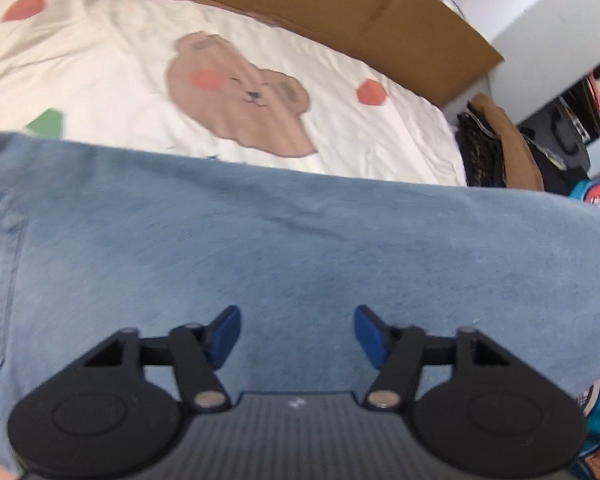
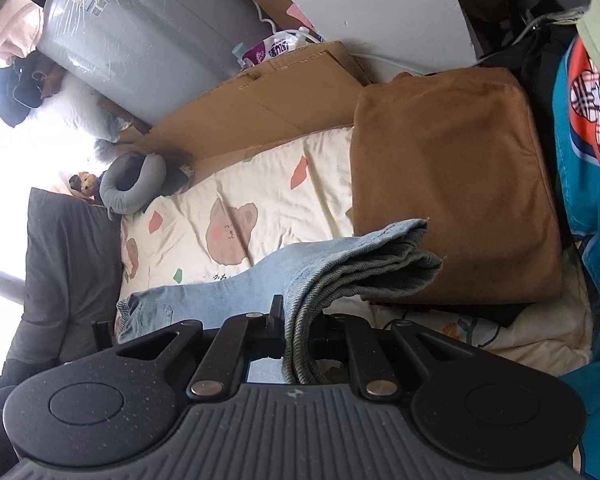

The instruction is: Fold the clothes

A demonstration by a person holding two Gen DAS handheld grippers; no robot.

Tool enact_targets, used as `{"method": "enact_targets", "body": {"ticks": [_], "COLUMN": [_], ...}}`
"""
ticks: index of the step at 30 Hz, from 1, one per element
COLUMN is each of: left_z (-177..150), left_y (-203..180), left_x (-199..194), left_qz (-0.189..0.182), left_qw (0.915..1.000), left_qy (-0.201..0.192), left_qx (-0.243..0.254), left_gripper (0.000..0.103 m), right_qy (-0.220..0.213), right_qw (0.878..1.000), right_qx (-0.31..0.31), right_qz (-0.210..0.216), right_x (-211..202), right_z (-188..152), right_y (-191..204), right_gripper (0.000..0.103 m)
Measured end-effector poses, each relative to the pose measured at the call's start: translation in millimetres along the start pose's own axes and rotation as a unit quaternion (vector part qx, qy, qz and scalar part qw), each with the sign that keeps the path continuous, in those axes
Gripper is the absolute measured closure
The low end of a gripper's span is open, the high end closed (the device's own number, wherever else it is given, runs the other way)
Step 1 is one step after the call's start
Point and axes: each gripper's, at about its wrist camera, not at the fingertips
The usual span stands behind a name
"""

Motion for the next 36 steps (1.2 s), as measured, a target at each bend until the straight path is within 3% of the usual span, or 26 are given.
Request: {"method": "enact_targets", "body": {"ticks": [3, 5, 7, 26, 32, 36], "left_z": [11.2, 17.4, 24.3, 106.3, 102.1, 78.7], "left_y": [-4.7, -7.2, -9.1, -9.7, -13.2, -18.1], "left_x": [15.5, 26.3, 38.3, 88.7, 88.9, 87.6], "left_qz": [0.000, 0.008, 0.013, 0.039, 0.025, 0.014], "left_qw": [0.9998, 0.9995, 0.9989, 0.9977, 0.9985, 0.9982], "left_qy": [0.013, 0.022, 0.035, 0.035, 0.032, 0.040], "left_qx": [0.013, 0.021, 0.029, 0.042, 0.038, 0.041], "left_gripper": [0.067, 0.085, 0.092, 0.097, 0.097, 0.097], "right_qy": [-0.002, -0.002, -0.001, 0.016, 0.020, 0.021], "right_qw": [1.000, 1.000, 1.000, 0.999, 0.999, 0.999], "right_qx": [0.000, 0.002, 0.000, -0.017, -0.022, -0.023], "right_qz": [-0.004, -0.008, -0.010, -0.028, -0.032, -0.034], "right_x": [-0.9, -0.9, -1.6, 8.8, 12.7, 12.0], "right_z": [0.2, 0.0, -1.1, 2.5, 5.4, 8.8], "right_y": [4.8, 8.2, 12.5, 43.4, 48.8, 49.2], "right_gripper": [0.094, 0.094, 0.094, 0.094, 0.094, 0.094]}}
Point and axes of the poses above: each gripper's, at about its wrist camera, not at the fingertips, and x roughly the way its jaws point, y to its left, z to its top, and after that the axes turned 11 degrees about y, right-handed
